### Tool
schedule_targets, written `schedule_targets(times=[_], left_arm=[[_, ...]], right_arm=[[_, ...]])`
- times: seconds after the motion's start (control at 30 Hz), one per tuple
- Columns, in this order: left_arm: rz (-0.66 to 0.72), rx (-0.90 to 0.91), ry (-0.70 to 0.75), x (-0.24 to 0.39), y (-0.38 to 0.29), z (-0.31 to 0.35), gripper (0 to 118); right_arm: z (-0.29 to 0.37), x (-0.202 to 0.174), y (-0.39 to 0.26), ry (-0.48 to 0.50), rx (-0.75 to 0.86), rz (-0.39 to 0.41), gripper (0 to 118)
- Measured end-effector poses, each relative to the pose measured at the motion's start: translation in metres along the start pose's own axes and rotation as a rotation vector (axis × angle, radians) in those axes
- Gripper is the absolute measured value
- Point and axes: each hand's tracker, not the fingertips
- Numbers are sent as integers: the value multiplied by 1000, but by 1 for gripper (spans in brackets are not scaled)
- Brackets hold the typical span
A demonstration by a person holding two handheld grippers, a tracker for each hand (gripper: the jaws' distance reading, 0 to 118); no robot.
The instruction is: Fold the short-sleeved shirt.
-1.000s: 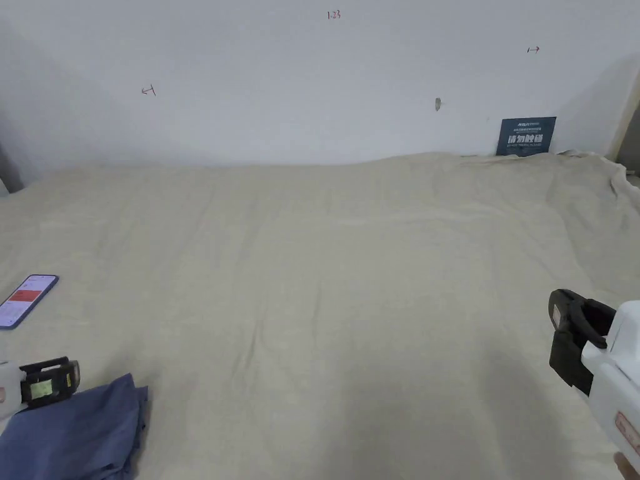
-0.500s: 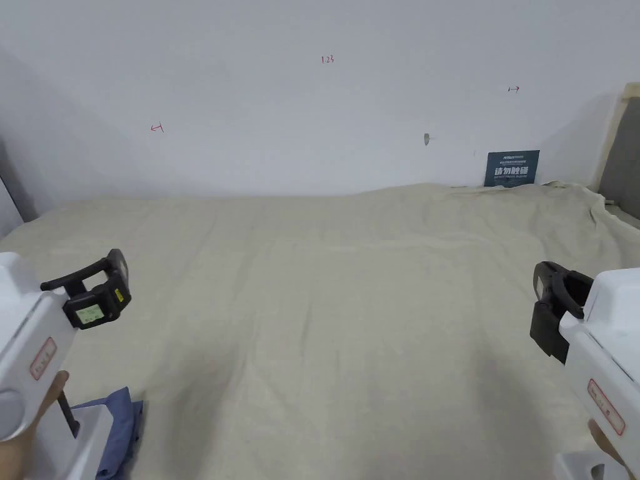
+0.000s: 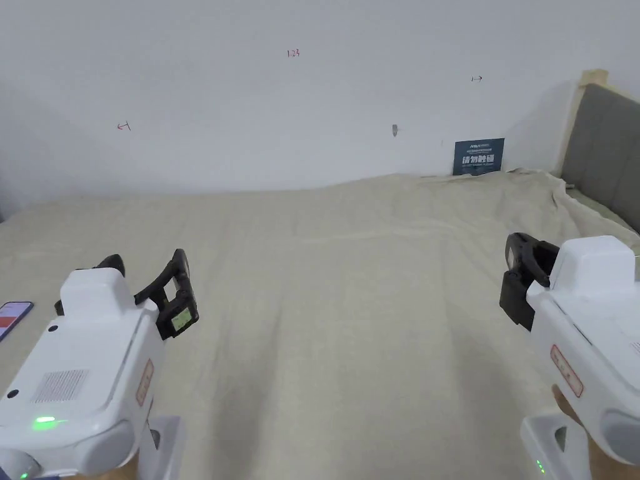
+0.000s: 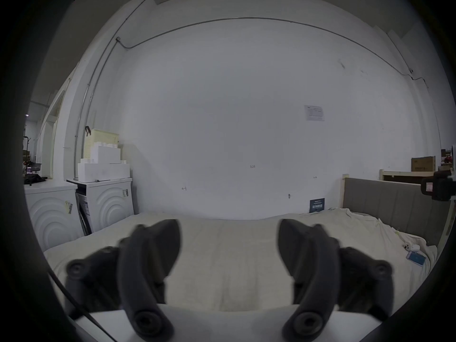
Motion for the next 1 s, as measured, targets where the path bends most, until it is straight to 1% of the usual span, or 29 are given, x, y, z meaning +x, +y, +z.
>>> schedule_targets(times=[0.07, 0.1, 0.13, 0.2, 0.27, 0.3, 0.33, 0.4, 0.53, 1.0], left_arm=[[-9, 3, 23, 9, -6, 0, 63], [-19, 0, 32, 16, -7, 2, 58], [-29, 2, 36, 19, -10, 3, 47], [-40, 18, 24, 21, -16, 4, 20], [-35, 4, 28, 28, -17, 5, 13], [-33, -4, 13, 28, -18, 6, 3], [-30, -5, -5, 28, -20, 6, 0], [-36, 0, -17, 31, -19, 8, 0], [-59, 3, -27, 36, -17, 9, 0], [-53, -5, -45, 40, -19, 6, 0]], right_arm=[[1, 1, -1, -4, 1, -3, 0], [1, 2, -1, -6, 2, -6, 0], [1, 3, -1, -7, 0, -7, 0], [2, 2, -1, -12, 0, -3, 0], [3, 3, -1, -13, 2, -2, 0], [4, 3, -1, -14, 4, 0, 0], [5, 2, -2, -17, 6, 6, 0], [6, 2, -2, -24, 8, 17, 0], [9, 0, -1, -26, 13, 11, 0], [11, -4, -1, -33, 9, 22, 0]])
